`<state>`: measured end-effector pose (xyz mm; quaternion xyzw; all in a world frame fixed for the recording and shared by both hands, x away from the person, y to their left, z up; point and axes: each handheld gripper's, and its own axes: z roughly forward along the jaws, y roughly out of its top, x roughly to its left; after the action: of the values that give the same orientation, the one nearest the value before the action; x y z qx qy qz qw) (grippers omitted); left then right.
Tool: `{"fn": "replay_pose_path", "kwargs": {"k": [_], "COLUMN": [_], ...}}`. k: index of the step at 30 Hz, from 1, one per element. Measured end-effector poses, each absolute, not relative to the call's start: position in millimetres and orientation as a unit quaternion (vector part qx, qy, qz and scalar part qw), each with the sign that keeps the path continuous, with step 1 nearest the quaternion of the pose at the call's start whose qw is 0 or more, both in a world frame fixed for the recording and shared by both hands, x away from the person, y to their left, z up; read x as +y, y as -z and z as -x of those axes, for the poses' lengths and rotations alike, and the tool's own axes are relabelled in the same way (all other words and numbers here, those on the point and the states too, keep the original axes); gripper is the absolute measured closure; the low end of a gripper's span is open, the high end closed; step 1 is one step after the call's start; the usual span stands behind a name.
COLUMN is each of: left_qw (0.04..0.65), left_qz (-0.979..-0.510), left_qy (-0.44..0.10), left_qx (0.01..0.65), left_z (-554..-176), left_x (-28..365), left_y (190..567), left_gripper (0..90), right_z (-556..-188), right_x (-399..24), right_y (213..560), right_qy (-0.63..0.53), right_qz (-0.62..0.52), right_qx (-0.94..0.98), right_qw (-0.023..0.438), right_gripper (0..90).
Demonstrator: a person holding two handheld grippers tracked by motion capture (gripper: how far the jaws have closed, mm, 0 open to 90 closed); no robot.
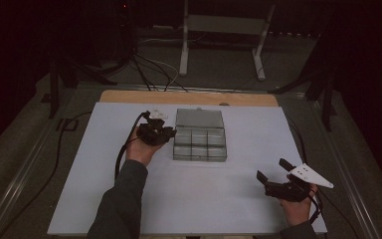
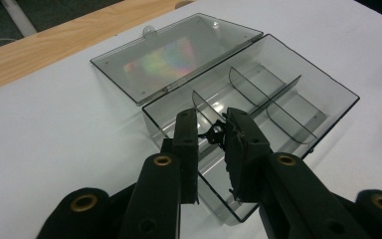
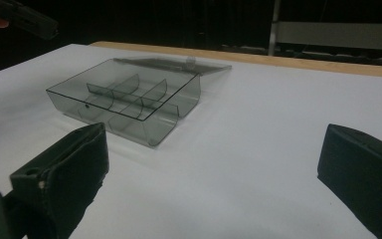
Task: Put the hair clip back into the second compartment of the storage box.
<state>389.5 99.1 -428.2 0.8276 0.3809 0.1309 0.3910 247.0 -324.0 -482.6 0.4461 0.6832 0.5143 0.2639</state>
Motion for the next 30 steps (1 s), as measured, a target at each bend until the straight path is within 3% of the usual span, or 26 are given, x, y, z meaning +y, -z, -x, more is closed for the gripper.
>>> {"fn": "replay_pose_path", "kwargs": {"k": [30], "left_qw": [0.399], "left_qz": [-0.824], "left_qy": [-0.138], "left_qx": [0.377], "left_z": [-409.4], "left_x": [75.6], "left_y": [424.1], "left_gripper": [77.8], "right_z": [-247.9], "right_x": [-324.4], "right_y": [482.9], "right_qy": [-0.518], "right_qz": [-0.447], "right_qx": [0.681], "right_qw": [0.262], "right_gripper": [0.0]}}
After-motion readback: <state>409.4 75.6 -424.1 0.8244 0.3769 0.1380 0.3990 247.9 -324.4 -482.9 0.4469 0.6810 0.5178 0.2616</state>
